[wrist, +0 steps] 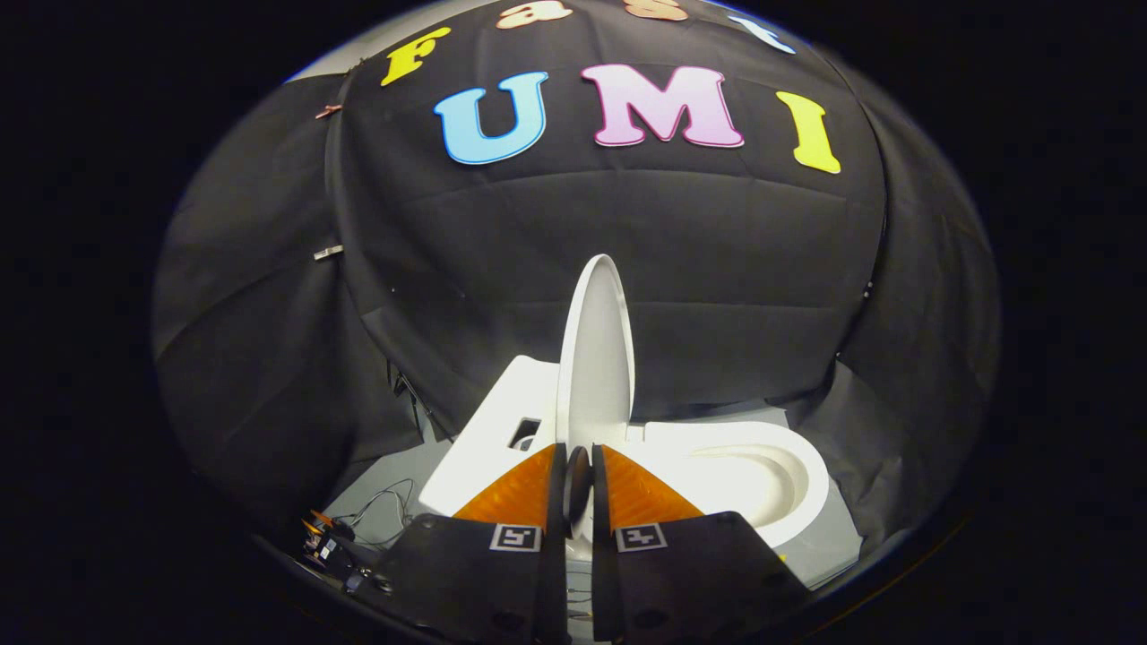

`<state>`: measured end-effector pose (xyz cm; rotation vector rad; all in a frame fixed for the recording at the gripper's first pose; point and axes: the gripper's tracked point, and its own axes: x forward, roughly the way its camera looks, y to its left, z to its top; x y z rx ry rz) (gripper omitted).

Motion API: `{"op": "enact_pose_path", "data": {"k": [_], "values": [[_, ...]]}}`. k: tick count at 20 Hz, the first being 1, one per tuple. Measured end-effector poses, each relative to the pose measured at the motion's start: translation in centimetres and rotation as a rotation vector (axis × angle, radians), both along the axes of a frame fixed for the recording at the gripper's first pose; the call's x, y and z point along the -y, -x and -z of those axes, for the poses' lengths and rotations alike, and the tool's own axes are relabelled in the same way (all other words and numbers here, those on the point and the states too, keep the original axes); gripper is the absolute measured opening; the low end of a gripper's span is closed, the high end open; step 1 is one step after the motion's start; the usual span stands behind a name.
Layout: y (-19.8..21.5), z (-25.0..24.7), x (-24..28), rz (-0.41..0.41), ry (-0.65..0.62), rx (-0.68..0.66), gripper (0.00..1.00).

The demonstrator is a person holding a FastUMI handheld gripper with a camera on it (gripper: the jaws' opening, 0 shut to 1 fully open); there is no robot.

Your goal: Open the toilet lid.

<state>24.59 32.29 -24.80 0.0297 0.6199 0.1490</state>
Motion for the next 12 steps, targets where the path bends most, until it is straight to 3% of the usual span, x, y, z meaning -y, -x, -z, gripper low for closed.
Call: {"op": "enact_pose_path", "data": {"k": [6,12], "values": [[0.0,1.0,-4.2,-0.016,0.099,0.016,0.16],[-0.1,1.5,-6.0,0.019,0.196,0.035,0.16]]}}
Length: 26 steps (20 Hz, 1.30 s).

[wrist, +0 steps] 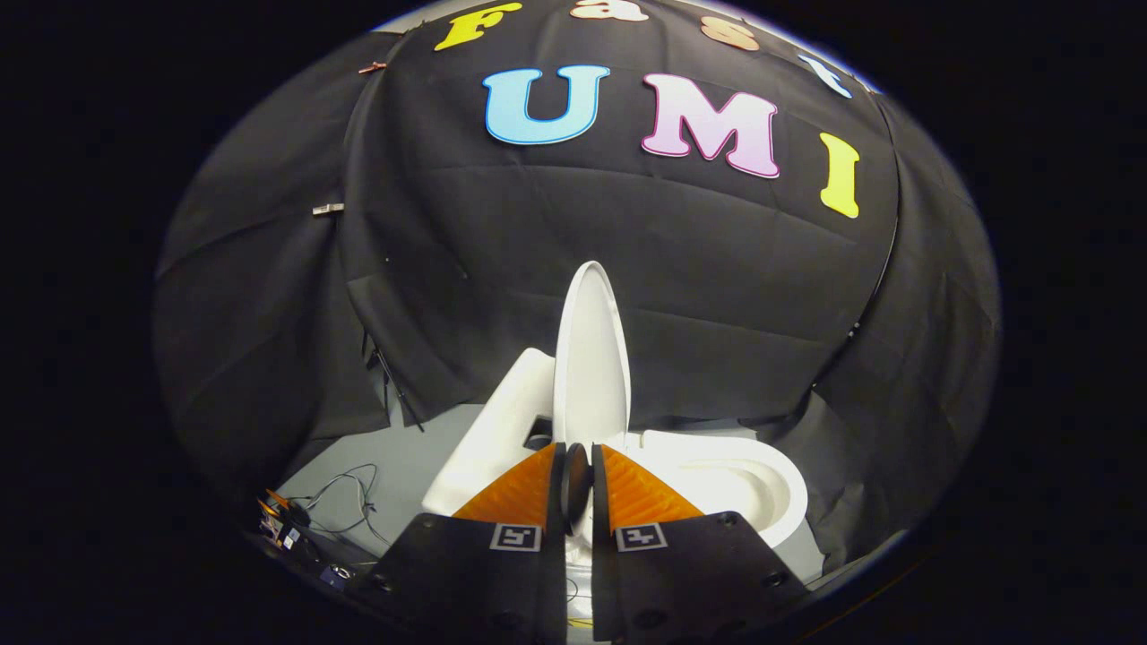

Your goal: Open the toilet lid.

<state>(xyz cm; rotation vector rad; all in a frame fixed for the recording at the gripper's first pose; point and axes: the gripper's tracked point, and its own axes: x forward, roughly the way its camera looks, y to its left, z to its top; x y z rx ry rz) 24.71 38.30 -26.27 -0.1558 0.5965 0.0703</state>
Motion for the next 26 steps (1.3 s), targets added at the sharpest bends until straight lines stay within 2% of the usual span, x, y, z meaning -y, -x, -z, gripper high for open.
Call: {"op": "enact_pose_path", "data": {"k": [6,10,12,14,20,26], "values": [[-0.1,0.1,-0.2,0.016,0.065,0.022,0.16],[0.4,-0.1,0.2,0.031,0.03,0.036,0.18],[0.7,-0.2,0.1,0.026,0.01,0.036,0.23],[0.9,-0.6,0.6,0.027,0.028,0.059,0.32],[1.3,-1.6,1.2,-0.005,0.018,0.097,1.0],[2.3,-4.4,2.9,-0.011,-0.015,0.149,1.0]]}}
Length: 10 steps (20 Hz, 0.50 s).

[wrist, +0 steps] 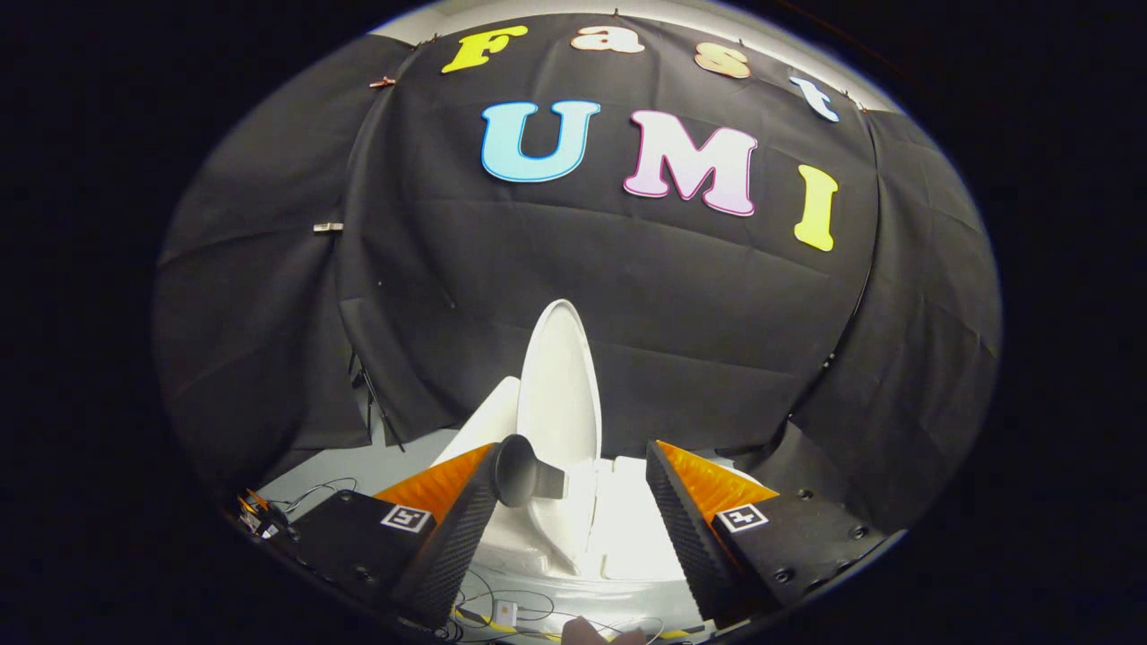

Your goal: Open the toilet lid.

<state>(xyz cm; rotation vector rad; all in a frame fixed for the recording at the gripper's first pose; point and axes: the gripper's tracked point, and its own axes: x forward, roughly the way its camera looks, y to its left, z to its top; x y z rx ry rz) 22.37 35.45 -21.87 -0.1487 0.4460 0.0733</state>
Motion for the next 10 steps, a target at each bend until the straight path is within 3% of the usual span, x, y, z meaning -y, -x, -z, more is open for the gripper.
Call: {"op": "enact_pose_path", "data": {"k": [10], "values": [[2.4,-6.7,4.5,0.0,-0.062,0.11,0.99]]}}
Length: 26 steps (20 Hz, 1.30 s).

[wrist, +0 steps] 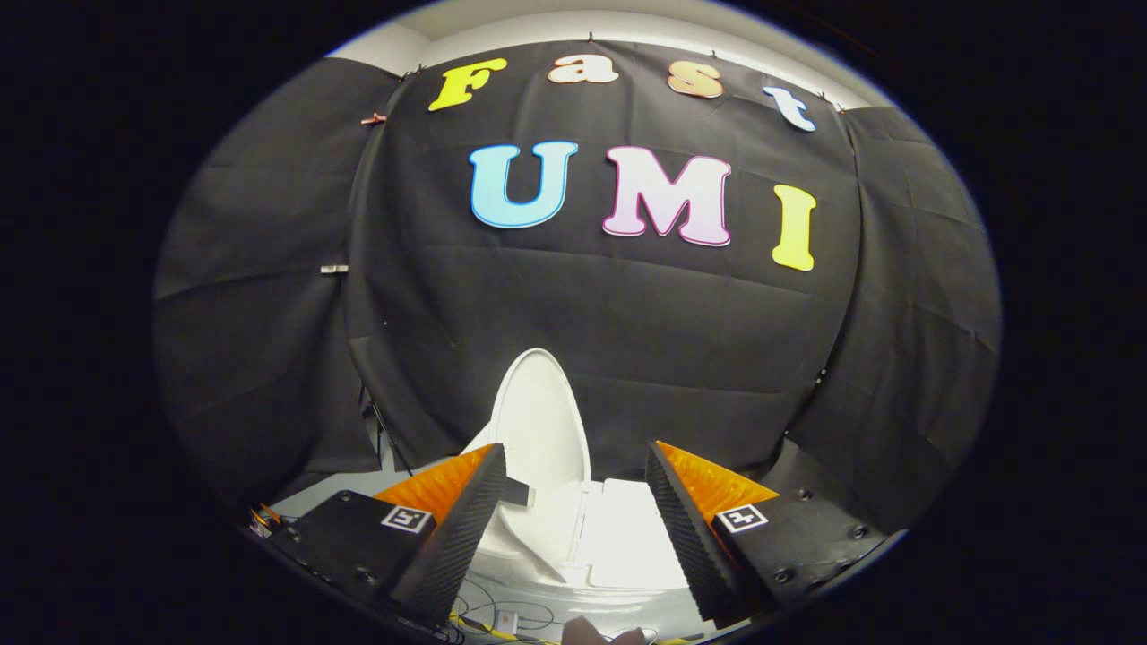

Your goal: Open the toilet lid.

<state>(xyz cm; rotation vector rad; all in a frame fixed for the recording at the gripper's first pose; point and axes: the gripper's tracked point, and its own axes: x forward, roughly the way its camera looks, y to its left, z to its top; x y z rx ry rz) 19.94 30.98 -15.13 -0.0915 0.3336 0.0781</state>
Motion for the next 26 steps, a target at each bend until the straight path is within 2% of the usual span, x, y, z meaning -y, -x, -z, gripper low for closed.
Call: {"op": "enact_pose_path", "data": {"k": [16,26], "values": [[5.2,-7.2,14.0,0.102,-0.04,0.147,0.99],[10.3,-7.6,24.0,0.189,-0.027,0.172,0.99]]}}
